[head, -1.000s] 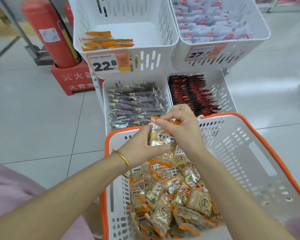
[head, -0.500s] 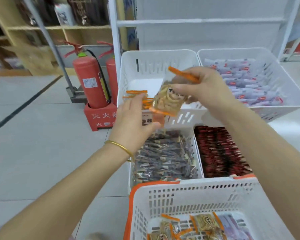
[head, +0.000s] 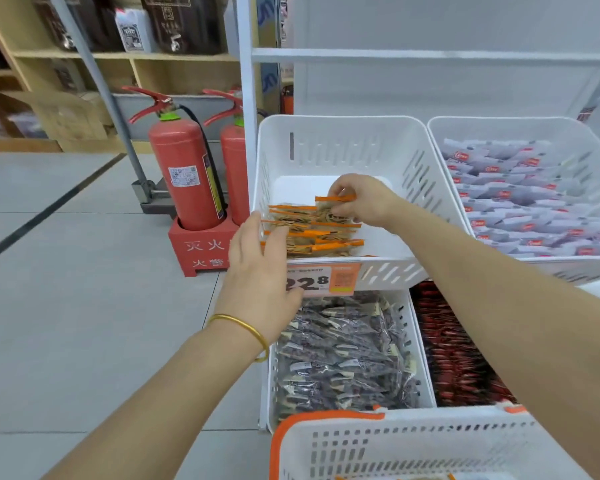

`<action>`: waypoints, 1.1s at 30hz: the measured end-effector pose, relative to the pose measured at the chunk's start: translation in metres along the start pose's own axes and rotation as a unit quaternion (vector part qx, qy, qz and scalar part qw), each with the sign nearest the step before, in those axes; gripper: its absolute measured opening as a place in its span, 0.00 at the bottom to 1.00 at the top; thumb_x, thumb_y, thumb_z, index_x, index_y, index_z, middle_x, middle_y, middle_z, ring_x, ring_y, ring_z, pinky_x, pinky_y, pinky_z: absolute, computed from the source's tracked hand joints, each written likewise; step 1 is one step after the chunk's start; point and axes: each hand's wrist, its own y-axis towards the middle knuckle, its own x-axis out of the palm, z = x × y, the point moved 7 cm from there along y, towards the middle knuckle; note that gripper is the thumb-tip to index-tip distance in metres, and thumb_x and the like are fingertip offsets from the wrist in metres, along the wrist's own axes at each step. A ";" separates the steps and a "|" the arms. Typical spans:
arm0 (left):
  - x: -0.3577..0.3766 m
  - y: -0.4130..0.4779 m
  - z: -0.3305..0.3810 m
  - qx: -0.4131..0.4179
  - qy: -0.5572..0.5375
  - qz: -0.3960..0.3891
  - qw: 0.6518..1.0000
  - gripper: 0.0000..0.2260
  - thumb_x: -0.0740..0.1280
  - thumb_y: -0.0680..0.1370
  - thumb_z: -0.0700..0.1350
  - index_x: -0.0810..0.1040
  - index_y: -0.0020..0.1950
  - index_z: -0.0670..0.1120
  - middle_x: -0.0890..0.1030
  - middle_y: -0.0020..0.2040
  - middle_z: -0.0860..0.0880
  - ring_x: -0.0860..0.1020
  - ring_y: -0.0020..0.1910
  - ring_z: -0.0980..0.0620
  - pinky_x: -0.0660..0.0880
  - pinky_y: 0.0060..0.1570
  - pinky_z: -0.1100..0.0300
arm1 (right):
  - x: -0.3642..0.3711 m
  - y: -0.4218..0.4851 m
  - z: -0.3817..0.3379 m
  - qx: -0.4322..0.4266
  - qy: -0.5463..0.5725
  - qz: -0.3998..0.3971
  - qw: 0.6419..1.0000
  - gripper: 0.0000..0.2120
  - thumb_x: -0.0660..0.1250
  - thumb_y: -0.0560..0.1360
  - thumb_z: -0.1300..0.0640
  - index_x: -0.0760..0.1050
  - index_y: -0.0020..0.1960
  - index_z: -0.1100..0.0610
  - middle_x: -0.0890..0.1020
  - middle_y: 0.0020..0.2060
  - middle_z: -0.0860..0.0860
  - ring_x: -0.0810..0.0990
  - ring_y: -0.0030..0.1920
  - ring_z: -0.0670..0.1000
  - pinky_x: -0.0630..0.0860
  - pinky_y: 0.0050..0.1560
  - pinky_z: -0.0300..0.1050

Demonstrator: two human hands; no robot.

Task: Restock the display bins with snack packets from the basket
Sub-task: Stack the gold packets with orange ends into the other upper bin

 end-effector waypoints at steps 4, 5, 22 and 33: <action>0.002 0.002 0.002 -0.002 -0.015 0.006 1.000 0.35 0.69 0.74 0.45 0.53 0.75 0.49 0.42 0.76 0.47 0.43 0.75 0.49 0.48 0.71 0.59 | 0.011 -0.003 -0.010 -0.003 -0.001 -0.073 0.997 0.08 0.67 0.75 0.63 0.73 0.52 0.55 0.78 0.53 0.55 0.74 0.44 0.50 0.71 0.41 0.41; 0.002 0.002 0.002 -0.004 -0.015 0.007 1.000 0.35 0.69 0.74 0.45 0.53 0.75 0.49 0.42 0.76 0.47 0.43 0.75 0.49 0.49 0.71 0.58 | 0.013 -0.004 -0.011 0.008 0.001 -0.089 0.996 0.09 0.66 0.75 0.63 0.72 0.54 0.55 0.77 0.56 0.54 0.74 0.48 0.50 0.71 0.44 0.41; 0.055 -0.102 0.088 0.164 -0.014 -0.087 0.983 0.20 0.69 0.73 0.41 0.71 0.65 0.44 0.59 0.73 0.42 0.57 0.71 0.43 0.57 0.69 0.51 | -0.004 -0.270 0.033 0.014 0.219 0.074 0.973 0.17 0.61 0.67 0.65 0.76 0.52 0.49 0.81 0.53 0.50 0.79 0.56 0.47 0.74 0.59 0.41; 0.131 -0.196 0.080 0.148 0.032 -0.328 0.933 0.22 0.65 0.77 0.48 0.66 0.70 0.52 0.51 0.76 0.51 0.54 0.73 0.50 0.60 0.68 0.55 | 0.155 -0.421 0.243 0.322 -0.071 -0.263 0.907 0.15 0.60 0.77 0.64 0.74 0.63 0.58 0.79 0.59 0.54 0.77 0.59 0.57 0.73 0.62 0.52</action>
